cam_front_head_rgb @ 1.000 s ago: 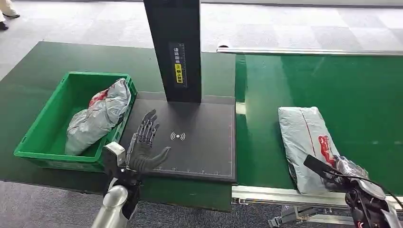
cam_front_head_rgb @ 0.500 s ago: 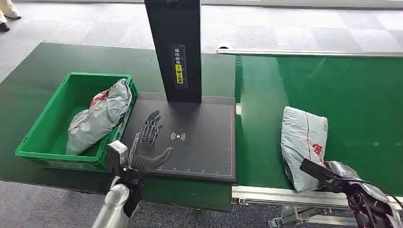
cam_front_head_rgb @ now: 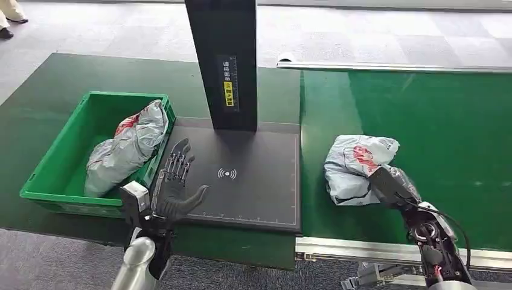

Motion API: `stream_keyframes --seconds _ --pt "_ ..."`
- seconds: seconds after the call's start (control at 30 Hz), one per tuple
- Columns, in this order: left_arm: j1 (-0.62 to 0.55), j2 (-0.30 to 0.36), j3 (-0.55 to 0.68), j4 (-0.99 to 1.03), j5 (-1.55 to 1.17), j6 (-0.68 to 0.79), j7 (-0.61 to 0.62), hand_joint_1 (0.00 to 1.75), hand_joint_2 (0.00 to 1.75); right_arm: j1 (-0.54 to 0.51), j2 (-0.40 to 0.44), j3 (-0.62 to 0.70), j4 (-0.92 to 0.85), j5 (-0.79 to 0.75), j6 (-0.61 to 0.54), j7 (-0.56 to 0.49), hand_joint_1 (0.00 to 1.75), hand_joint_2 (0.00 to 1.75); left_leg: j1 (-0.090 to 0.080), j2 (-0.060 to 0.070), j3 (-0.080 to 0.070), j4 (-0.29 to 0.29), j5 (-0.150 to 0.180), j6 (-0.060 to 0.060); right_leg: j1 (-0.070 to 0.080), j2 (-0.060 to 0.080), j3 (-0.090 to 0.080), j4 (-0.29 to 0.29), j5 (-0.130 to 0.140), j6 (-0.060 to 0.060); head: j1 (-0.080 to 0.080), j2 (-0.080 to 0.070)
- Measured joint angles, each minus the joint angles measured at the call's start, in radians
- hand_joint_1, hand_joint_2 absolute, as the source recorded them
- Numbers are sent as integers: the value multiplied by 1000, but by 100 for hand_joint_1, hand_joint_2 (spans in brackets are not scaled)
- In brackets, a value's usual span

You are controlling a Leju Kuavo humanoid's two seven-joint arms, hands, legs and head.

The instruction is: Moved the parcel from conveyor to table for the left to box.

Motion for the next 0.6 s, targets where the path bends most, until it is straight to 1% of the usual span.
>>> stream_keyframes --seconds 0.1,0.17,0.23,0.37,0.43,0.5,0.57,0.6 --pt "5 0 6 -7 1 2 -2 0 175 -1 21 -18 -18 -61 18 -33 175 175 0 0 -1 0 0 0 0 0 -1 0 0 0 0 0" --pt "7 -1 9 -14 2 6 -4 0 175 -1 44 -41 -42 -177 38 -81 175 175 0 0 -1 0 0 0 0 0 -1 0 0 0 0 0" --pt "7 -3 11 -17 2 10 -6 0 175 -6 64 -56 -66 -266 52 -89 175 175 0 0 -1 0 0 0 0 0 -1 0 0 0 0 0" --pt "8 -6 19 -19 2 12 -7 0 175 -13 88 -74 -95 -307 61 -90 175 175 0 0 -1 0 0 0 0 0 -2 0 0 0 0 0" --pt "11 -7 20 -19 2 19 -16 0 175 -13 101 -86 -108 -359 58 -100 175 175 0 0 -2 0 0 0 0 0 -2 0 0 0 0 0" --pt "14 -13 24 -21 19 44 -34 0 175 -13 115 -100 -127 -420 29 -120 175 175 0 0 -2 0 0 0 0 0 -2 0 0 0 0 0" --pt "18 -25 41 -30 52 89 -53 0 175 -14 131 -109 -155 -443 -48 -139 175 175 0 0 -2 0 0 0 0 0 -2 0 0 0 0 0" --pt "19 -31 50 -41 70 123 -63 0 175 -15 141 -112 -174 -443 -106 -147 175 175 0 0 -3 0 0 0 0 0 -2 0 0 0 0 0"
